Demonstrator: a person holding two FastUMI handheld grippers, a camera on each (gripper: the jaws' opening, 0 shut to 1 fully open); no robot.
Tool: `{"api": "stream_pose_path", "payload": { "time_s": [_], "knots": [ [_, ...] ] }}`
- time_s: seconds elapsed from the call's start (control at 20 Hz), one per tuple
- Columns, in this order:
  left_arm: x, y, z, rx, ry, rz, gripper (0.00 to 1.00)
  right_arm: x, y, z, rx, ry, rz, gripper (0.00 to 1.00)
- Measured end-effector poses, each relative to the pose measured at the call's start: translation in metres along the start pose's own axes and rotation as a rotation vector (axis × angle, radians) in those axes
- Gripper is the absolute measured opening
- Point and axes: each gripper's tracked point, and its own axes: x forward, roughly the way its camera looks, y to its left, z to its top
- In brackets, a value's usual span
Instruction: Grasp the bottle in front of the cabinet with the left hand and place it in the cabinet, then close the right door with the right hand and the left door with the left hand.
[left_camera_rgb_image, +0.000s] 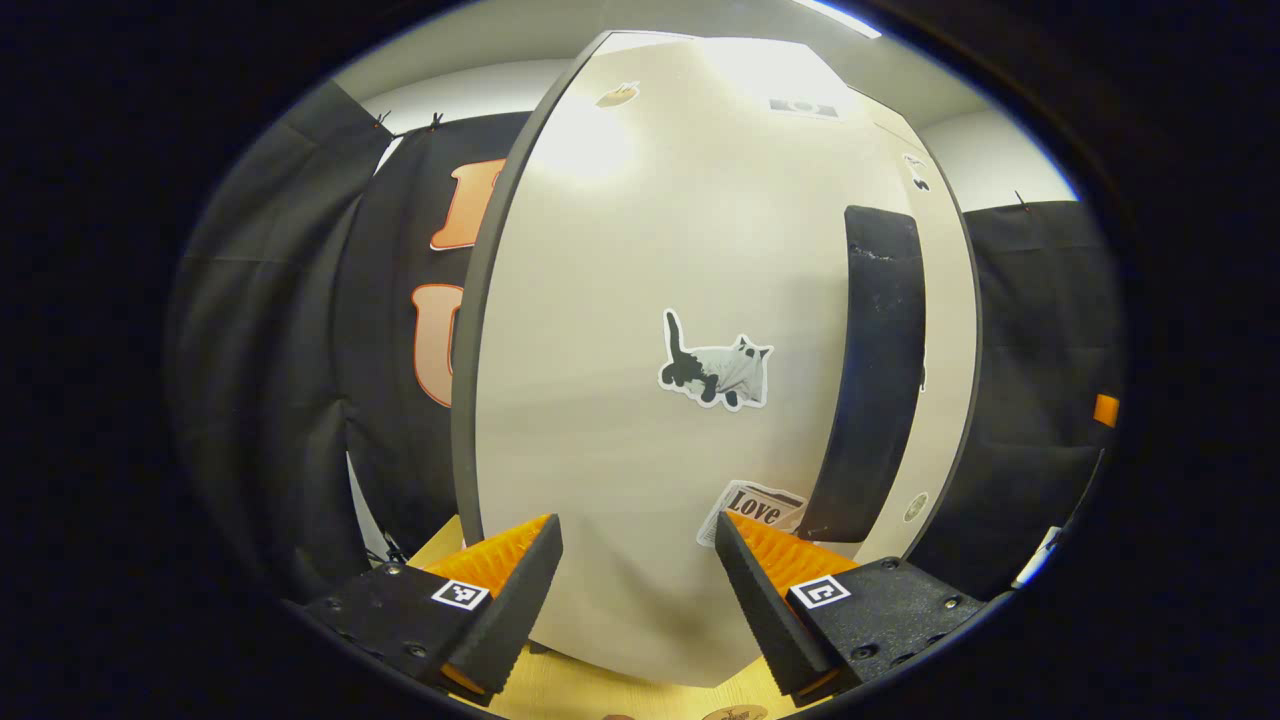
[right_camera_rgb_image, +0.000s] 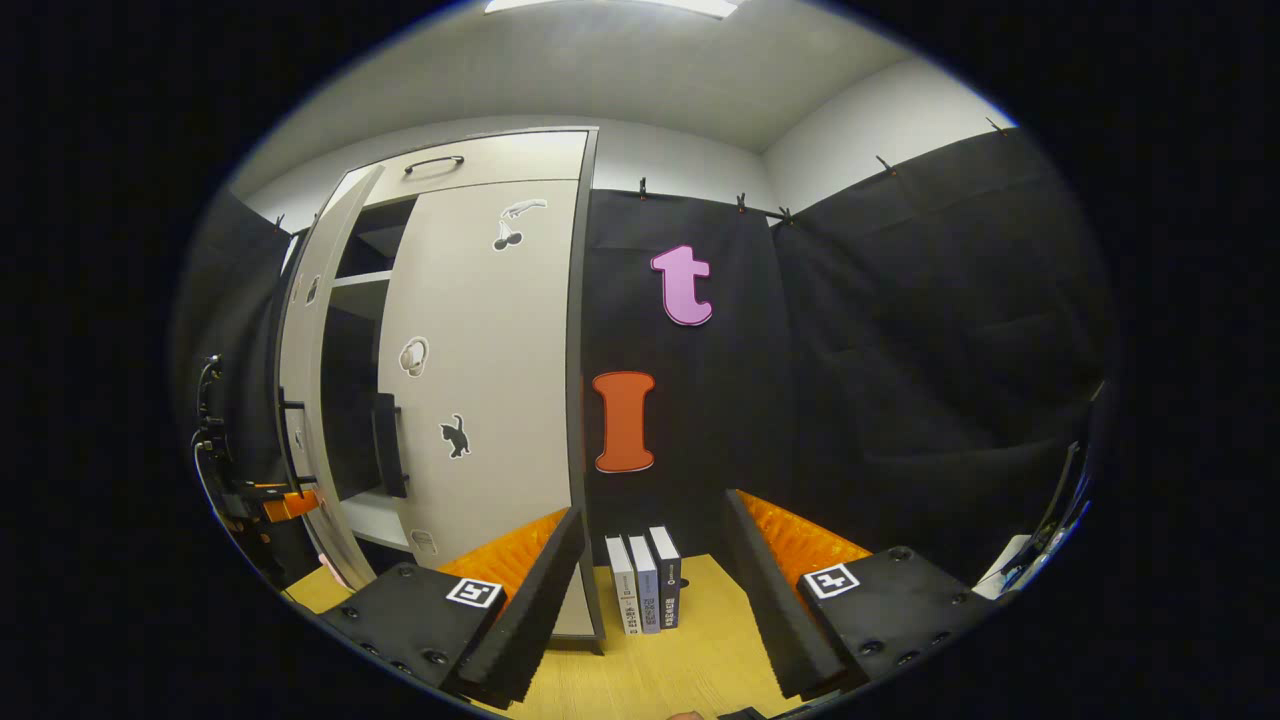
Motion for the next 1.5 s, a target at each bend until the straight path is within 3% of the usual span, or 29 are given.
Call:
{"api": "stream_pose_path", "payload": {
  "time_s": [0.35,1.5],
  "knots": [
    [0.009,-0.007,0.005,0.012,0.014,0.053,0.94,0.011,-0.013,-0.017,0.05,0.04,0.035,0.93],
    [0.015,-0.009,0.001,0.044,0.071,0.147,0.94,0.049,-0.015,-0.037,0.028,0.112,0.137,0.94]
  ]
}}
